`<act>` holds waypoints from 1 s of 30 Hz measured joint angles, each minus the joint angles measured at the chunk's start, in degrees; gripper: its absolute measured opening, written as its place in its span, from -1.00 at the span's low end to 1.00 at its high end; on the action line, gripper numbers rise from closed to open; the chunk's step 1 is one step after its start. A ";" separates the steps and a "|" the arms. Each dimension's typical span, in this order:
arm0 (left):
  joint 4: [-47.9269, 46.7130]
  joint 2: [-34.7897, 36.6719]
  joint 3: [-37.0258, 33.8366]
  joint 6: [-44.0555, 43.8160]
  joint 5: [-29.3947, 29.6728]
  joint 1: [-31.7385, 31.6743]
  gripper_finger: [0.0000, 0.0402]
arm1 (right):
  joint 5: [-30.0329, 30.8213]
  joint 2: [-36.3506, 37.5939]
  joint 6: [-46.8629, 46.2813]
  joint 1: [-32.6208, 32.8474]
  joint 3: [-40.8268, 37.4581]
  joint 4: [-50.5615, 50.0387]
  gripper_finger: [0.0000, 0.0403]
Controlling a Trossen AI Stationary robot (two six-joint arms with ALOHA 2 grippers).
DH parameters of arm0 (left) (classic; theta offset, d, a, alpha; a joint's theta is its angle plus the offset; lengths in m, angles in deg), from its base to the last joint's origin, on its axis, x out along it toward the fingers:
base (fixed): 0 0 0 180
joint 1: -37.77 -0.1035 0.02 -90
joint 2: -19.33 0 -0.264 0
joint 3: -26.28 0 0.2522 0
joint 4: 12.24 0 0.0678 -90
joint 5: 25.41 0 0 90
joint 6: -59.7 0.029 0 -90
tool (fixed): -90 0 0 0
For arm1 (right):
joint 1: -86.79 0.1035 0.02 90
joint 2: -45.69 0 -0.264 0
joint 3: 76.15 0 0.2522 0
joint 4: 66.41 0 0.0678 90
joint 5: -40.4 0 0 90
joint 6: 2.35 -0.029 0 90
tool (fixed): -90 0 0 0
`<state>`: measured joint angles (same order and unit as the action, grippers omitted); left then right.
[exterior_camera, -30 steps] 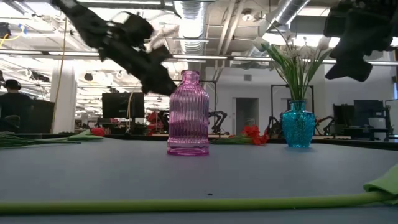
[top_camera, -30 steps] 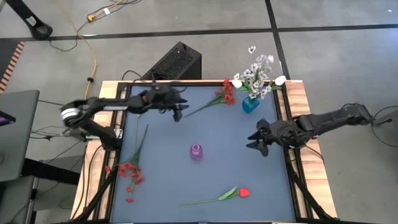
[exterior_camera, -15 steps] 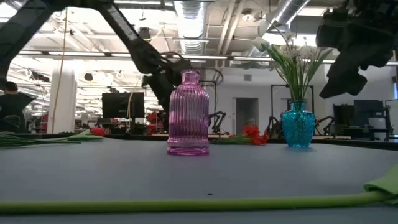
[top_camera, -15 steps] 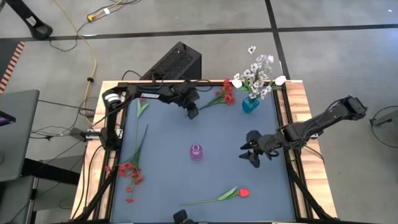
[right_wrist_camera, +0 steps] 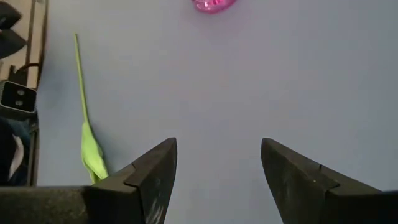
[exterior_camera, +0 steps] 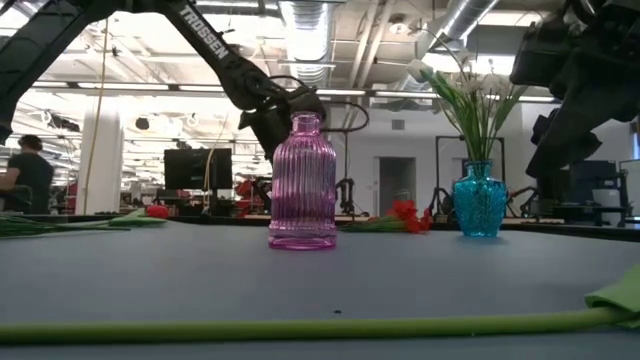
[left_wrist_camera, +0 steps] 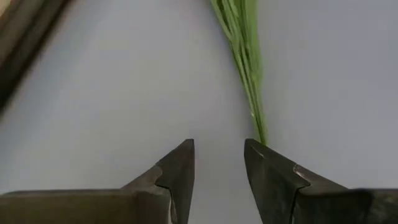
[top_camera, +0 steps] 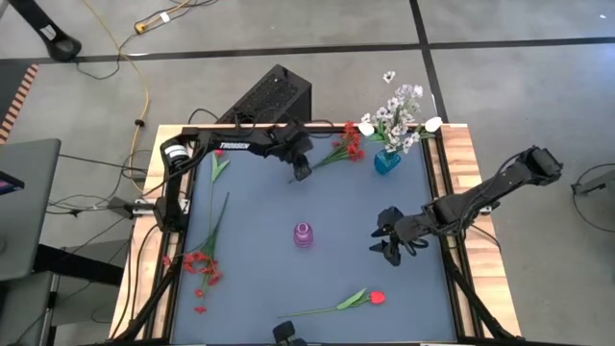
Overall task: Sort flowers into vase by color
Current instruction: Put the top red flowers into the purple vase
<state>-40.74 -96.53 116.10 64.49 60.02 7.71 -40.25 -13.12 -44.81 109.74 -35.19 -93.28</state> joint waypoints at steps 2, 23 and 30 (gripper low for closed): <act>0.01 0.03 0.89 -0.17 -3.02 -0.15 -0.35 | -0.04 -0.05 -0.04 -0.01 0.00 0.02 0.29; -11.37 -2.05 1.48 4.93 5.82 5.20 -0.62 | -0.02 -0.10 0.26 -0.04 0.00 3.66 0.29; -13.36 -1.89 1.51 6.43 4.91 5.11 -0.98 | -0.03 -0.10 -1.83 0.47 0.00 4.00 0.29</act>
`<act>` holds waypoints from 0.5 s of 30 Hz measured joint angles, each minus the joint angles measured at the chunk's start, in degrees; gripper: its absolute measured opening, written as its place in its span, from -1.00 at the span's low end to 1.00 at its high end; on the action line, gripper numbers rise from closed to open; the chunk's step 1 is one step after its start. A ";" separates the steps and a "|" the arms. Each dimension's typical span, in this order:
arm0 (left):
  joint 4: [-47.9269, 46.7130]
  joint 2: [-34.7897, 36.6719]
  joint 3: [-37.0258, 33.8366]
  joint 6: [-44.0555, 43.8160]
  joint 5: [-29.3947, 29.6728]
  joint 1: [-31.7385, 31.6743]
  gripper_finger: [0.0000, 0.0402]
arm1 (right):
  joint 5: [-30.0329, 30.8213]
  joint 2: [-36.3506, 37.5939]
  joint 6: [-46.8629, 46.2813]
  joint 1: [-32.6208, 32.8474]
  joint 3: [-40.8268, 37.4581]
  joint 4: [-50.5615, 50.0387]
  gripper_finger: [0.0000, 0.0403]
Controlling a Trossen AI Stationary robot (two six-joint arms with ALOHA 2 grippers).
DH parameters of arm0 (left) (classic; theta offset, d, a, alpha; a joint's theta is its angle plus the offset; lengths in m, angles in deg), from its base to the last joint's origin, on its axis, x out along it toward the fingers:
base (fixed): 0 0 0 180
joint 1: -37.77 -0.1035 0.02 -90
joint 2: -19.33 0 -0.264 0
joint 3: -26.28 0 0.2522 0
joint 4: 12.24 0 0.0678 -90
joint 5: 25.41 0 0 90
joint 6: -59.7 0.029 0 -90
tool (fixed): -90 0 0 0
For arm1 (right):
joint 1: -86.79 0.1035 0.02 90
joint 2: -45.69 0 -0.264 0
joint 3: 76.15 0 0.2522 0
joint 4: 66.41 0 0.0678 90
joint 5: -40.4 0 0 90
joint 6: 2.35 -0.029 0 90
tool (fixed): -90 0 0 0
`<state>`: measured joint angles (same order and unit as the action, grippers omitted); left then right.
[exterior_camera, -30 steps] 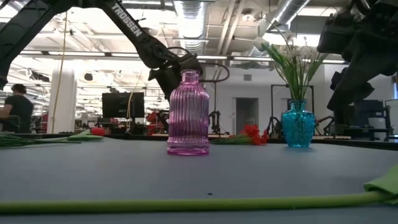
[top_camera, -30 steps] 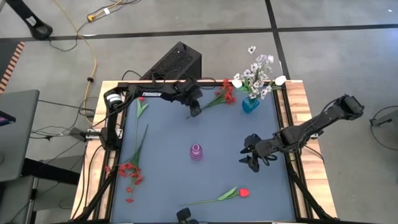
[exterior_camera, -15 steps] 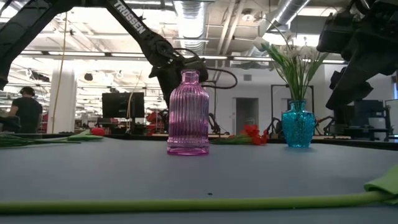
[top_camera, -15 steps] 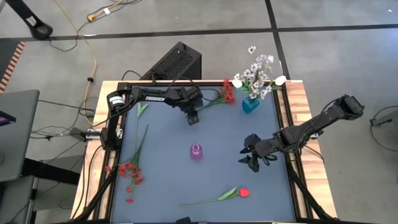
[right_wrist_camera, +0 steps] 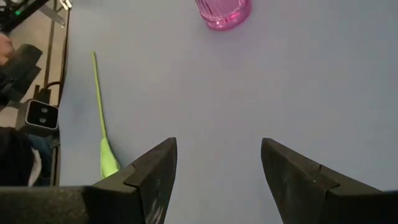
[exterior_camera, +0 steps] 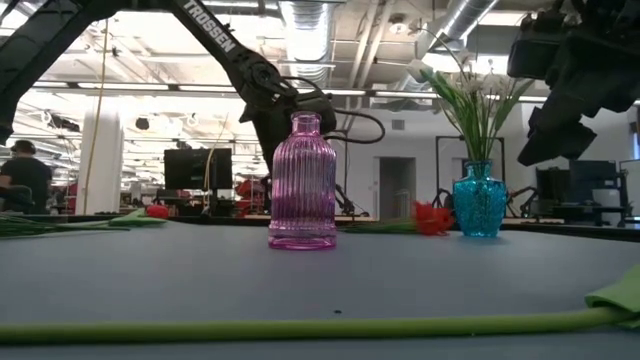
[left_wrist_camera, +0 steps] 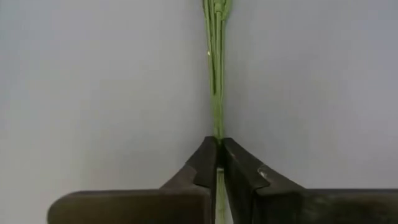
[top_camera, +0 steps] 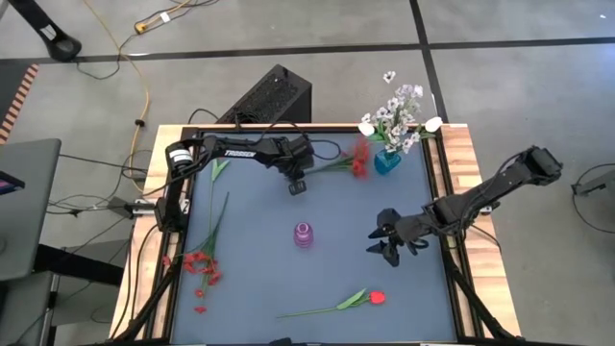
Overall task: Sort flowers into vase by color
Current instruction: Put the top red flowers into the purple vase
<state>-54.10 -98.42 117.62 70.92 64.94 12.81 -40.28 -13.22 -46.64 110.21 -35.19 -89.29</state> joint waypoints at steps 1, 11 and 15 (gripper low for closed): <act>-0.55 0.39 -0.04 0.16 -0.17 -0.04 -0.99 | -0.01 0.00 -0.19 0.27 0.00 0.23 0.29; -8.11 12.78 -0.32 1.19 6.53 0.43 -1.00 | 2.75 0.00 -0.31 4.07 0.04 2.42 0.29; -10.93 20.59 -2.18 0.51 7.11 1.01 -1.00 | 5.55 0.00 0.29 4.75 0.04 2.50 0.29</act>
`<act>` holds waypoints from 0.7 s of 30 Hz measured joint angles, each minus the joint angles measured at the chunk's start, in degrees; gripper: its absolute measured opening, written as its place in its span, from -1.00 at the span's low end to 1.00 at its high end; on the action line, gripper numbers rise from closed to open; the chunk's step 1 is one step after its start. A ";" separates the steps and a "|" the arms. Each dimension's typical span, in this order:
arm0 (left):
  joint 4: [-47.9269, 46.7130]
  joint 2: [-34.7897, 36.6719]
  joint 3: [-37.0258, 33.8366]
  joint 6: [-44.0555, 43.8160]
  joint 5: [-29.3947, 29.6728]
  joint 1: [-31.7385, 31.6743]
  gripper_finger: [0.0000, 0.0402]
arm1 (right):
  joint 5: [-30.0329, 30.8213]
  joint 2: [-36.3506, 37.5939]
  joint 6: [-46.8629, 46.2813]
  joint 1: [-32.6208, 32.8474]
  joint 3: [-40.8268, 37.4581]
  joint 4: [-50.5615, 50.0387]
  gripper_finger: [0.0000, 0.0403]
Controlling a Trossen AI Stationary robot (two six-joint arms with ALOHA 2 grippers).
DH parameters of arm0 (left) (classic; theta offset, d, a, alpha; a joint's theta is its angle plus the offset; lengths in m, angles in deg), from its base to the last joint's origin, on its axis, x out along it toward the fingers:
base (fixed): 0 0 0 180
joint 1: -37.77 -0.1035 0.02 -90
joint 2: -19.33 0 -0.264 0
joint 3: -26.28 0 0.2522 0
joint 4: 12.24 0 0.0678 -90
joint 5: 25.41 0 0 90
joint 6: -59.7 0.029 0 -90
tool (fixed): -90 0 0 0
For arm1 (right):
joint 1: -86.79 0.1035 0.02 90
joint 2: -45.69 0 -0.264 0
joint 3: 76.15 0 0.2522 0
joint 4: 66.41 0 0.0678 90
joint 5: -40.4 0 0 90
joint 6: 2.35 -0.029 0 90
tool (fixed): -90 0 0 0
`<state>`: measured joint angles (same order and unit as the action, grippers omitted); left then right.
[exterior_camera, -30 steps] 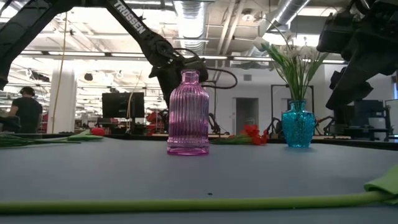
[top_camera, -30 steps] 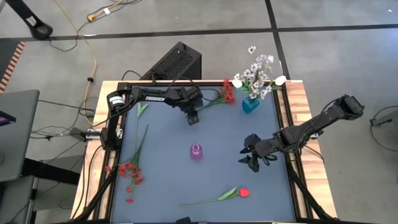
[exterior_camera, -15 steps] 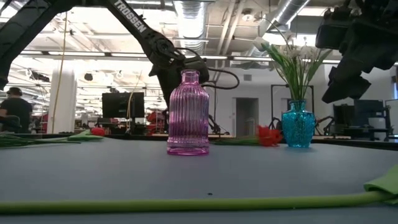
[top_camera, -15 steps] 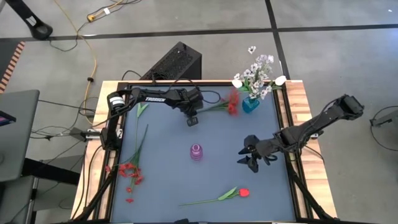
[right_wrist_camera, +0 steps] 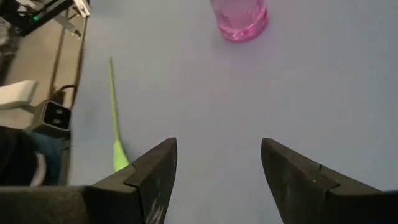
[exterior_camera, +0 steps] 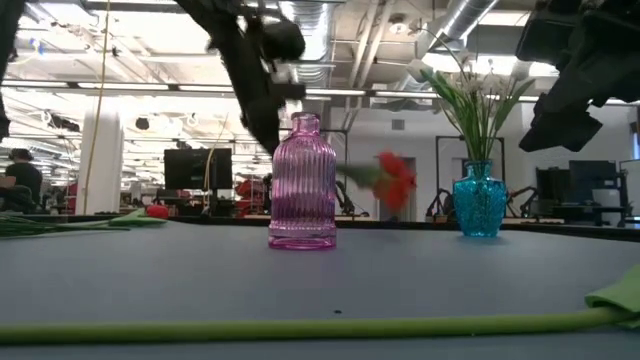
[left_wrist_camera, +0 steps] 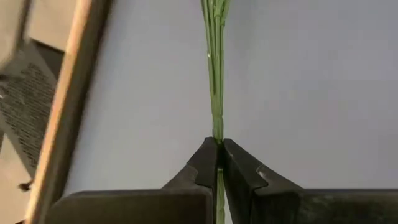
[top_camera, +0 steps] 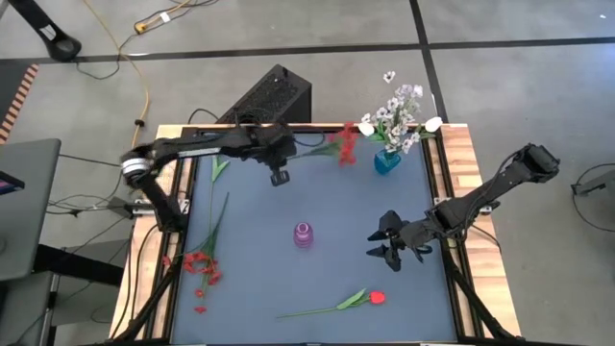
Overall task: Sort flowers into vase by color
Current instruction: Put the top red flowers into the purple vase
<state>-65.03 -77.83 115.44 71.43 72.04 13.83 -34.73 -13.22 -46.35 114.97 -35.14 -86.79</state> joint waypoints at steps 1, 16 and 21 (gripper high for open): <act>0.57 2.67 -0.73 -0.49 -0.41 0.22 -1.00 | 0.68 0.00 0.55 0.01 0.00 0.17 0.29; 36.64 36.74 -28.84 -12.86 -8.83 8.95 -1.00 | 3.61 -5.16 13.15 -2.69 0.00 14.69 0.29; 64.14 38.69 -41.73 -15.44 -20.12 12.81 -1.00 | 6.22 -10.66 21.40 -5.16 0.00 30.39 0.29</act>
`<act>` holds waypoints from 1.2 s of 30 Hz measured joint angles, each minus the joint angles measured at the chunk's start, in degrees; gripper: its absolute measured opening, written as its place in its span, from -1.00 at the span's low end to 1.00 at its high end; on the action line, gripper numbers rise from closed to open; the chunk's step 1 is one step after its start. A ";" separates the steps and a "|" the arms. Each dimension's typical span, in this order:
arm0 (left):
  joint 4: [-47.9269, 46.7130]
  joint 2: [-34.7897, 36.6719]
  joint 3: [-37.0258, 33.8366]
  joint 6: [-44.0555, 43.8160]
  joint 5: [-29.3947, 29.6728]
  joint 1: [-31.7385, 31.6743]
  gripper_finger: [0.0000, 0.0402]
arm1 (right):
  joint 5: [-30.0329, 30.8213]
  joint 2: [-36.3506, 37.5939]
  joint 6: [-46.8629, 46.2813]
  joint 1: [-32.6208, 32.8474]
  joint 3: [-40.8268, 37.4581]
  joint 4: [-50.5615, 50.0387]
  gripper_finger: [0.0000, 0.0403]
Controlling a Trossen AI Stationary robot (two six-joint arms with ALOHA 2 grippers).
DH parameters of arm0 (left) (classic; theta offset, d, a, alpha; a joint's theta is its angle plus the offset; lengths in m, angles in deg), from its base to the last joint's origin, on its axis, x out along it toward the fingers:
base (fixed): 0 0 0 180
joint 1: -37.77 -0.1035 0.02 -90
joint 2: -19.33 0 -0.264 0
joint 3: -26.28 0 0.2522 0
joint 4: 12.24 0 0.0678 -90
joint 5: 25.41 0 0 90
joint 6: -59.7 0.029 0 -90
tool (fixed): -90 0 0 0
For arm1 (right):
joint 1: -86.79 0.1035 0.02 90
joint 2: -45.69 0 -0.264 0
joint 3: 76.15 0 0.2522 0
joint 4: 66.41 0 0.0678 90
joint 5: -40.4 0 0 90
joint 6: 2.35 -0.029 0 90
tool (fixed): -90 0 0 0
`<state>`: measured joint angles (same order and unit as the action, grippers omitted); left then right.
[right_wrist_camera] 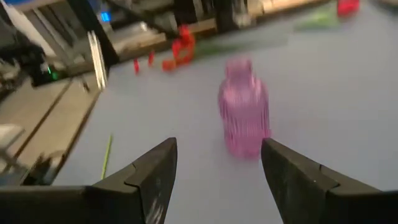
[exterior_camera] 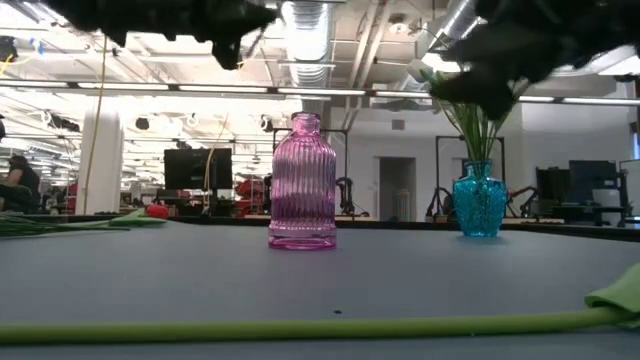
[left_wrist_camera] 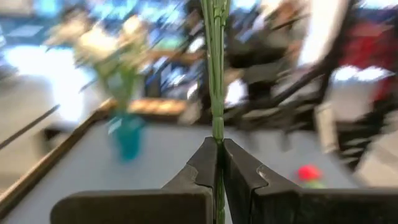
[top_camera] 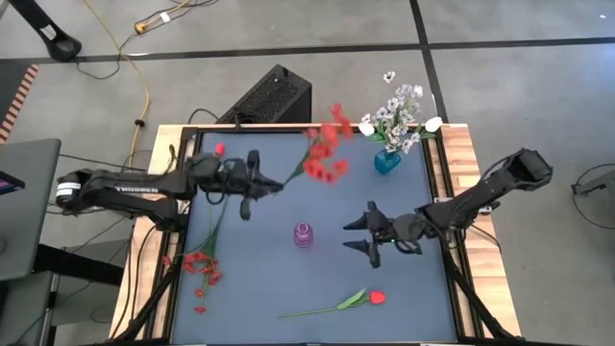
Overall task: Sort flowers into vase by color
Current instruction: Put the top red flowers into the purple vase
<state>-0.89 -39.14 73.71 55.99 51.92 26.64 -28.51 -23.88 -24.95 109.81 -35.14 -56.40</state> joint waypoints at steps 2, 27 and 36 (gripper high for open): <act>11.03 -0.91 -3.88 -1.42 -2.08 1.71 -1.00 | -0.03 -2.40 3.24 -0.99 0.00 6.79 0.29; 63.36 -43.34 -2.91 0.89 0.61 13.93 -1.00 | -1.75 -13.91 11.50 -4.91 4.90 28.00 0.29; 63.16 -43.62 -4.22 2.22 0.45 13.56 -1.00 | -1.78 -14.17 12.58 -4.53 5.03 27.04 0.29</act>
<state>62.27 -82.76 69.49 58.20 52.37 40.20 -30.29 -38.05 -12.37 105.27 -30.12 -29.35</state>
